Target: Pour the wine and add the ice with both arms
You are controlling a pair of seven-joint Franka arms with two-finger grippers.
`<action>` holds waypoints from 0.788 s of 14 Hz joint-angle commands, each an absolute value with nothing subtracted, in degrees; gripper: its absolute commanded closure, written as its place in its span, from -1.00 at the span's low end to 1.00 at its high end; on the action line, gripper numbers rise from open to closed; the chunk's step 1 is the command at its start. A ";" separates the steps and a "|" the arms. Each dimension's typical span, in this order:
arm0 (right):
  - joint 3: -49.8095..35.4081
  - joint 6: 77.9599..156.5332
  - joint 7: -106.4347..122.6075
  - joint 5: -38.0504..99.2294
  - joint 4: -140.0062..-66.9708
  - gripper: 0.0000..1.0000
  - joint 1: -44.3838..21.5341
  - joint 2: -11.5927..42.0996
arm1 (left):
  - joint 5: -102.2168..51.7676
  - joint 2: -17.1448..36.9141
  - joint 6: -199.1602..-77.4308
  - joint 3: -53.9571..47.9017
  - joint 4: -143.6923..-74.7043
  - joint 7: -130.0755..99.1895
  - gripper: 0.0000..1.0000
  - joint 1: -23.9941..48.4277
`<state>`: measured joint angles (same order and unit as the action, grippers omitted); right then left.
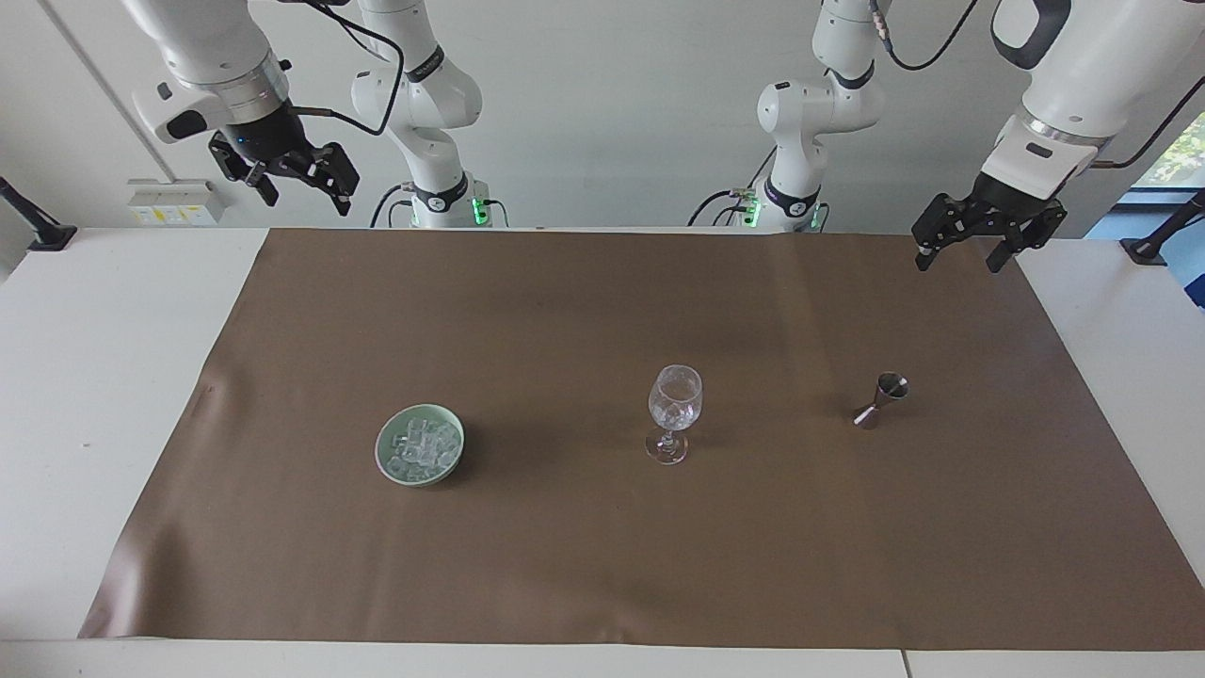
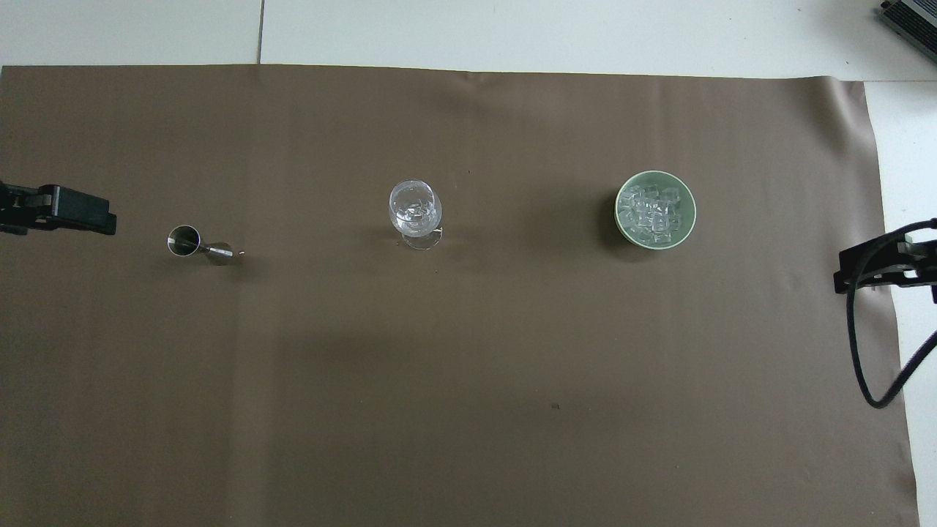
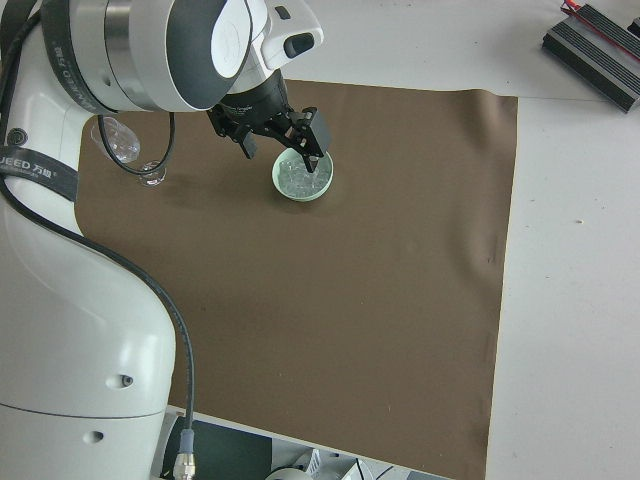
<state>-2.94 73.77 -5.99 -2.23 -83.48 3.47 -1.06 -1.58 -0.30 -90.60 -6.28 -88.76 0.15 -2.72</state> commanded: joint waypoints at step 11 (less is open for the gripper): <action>-2.02 75.41 -4.66 -2.11 -86.31 -1.00 3.16 -3.16 | -1.32 -1.58 -91.23 -6.42 -90.18 0.88 -1.00 -3.52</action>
<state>-2.49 73.93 -5.50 -2.23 -84.49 3.39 -1.67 -1.58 -0.30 -90.60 -6.21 -88.76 0.15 -2.79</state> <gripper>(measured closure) 0.000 0.000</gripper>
